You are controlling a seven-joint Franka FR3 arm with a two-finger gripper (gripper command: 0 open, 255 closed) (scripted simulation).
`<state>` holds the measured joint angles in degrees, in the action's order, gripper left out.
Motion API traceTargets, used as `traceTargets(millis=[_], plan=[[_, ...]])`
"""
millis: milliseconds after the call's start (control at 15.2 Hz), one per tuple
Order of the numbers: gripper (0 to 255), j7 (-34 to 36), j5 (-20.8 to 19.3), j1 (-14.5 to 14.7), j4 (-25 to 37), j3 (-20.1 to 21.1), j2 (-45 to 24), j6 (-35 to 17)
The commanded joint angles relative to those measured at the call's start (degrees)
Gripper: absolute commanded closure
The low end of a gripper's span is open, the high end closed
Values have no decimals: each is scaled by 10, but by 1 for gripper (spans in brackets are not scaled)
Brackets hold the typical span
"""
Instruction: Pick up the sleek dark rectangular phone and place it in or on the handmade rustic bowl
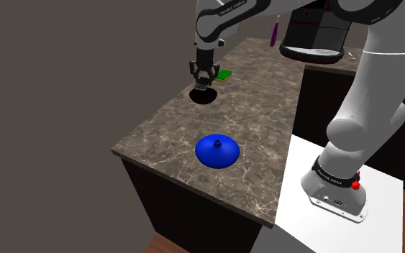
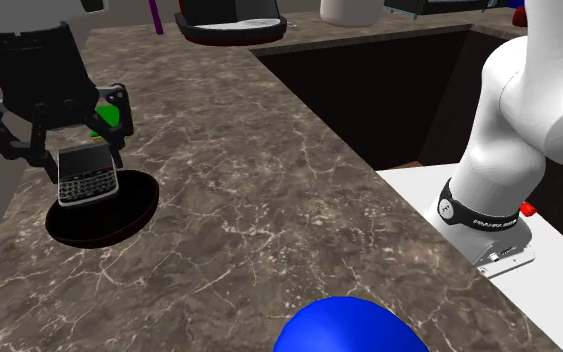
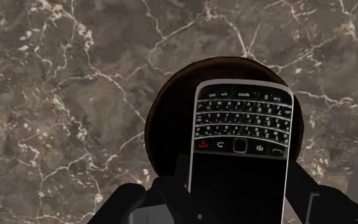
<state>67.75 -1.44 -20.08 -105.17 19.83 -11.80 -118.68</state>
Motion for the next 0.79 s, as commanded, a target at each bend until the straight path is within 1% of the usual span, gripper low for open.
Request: traceTargets(millis=[0, 396, 726], plan=[[255, 0, -1, 0, -11, 0, -3, -15], [255, 4, -9, 2, -36, -2, -21, -56], [255, 4, -9, 2, -37, -3, -22, -59]])
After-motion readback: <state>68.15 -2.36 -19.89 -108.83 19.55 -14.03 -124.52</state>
